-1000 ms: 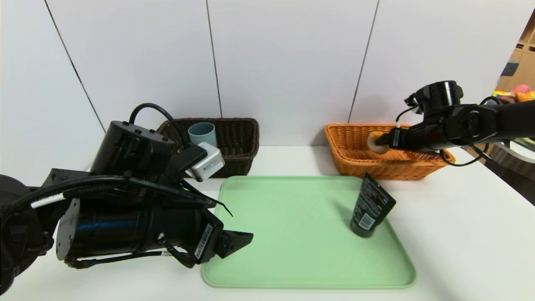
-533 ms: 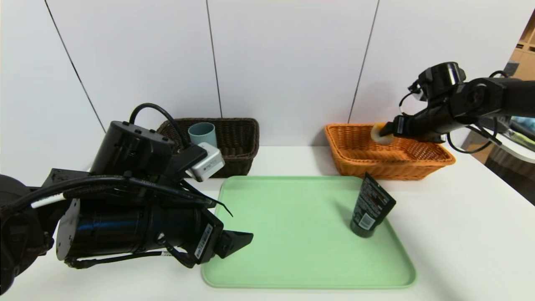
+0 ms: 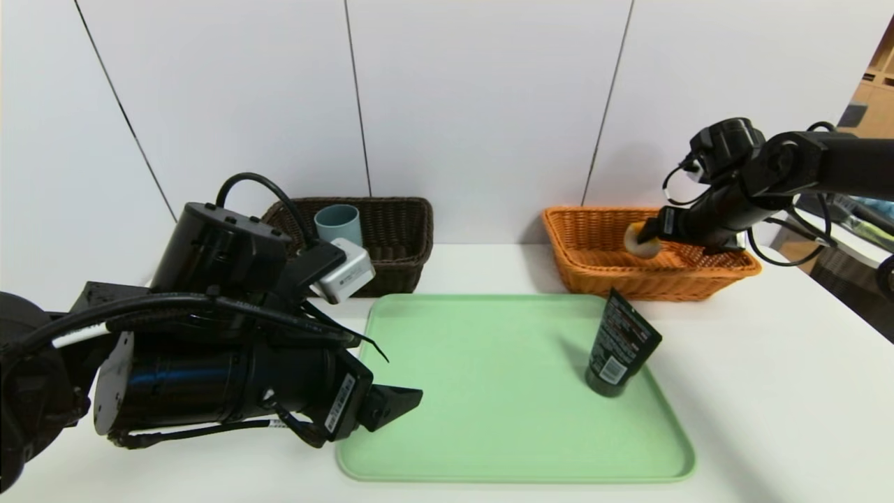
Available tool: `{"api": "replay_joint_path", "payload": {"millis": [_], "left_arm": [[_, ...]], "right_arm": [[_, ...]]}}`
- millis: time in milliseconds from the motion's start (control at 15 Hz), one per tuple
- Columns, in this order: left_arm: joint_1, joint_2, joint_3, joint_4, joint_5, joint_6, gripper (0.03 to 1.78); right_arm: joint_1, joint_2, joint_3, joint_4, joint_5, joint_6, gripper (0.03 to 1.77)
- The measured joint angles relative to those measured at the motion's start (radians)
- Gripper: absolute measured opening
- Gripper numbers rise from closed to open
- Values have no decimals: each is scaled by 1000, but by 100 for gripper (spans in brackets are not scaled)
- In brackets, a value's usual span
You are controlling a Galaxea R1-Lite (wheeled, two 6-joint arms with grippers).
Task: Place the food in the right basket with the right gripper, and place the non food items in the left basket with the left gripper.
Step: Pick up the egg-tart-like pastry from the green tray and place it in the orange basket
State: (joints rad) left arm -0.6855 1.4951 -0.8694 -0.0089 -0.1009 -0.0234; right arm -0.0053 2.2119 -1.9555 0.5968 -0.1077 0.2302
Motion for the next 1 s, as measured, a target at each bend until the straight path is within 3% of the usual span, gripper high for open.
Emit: {"api": "replay_joint_path", "payload": {"millis": [200,333,1000], "left_arm": [[0,0,1,0,0,0,169],[0,0,3,0,0,1,169],[0,5,5,0,0,1,169]], "right_arm": [[3,1,0,-7,7,28,169],[6,-1,0,-11,46,64,169],[-37,-15,0,-30,374,303,169]]}}
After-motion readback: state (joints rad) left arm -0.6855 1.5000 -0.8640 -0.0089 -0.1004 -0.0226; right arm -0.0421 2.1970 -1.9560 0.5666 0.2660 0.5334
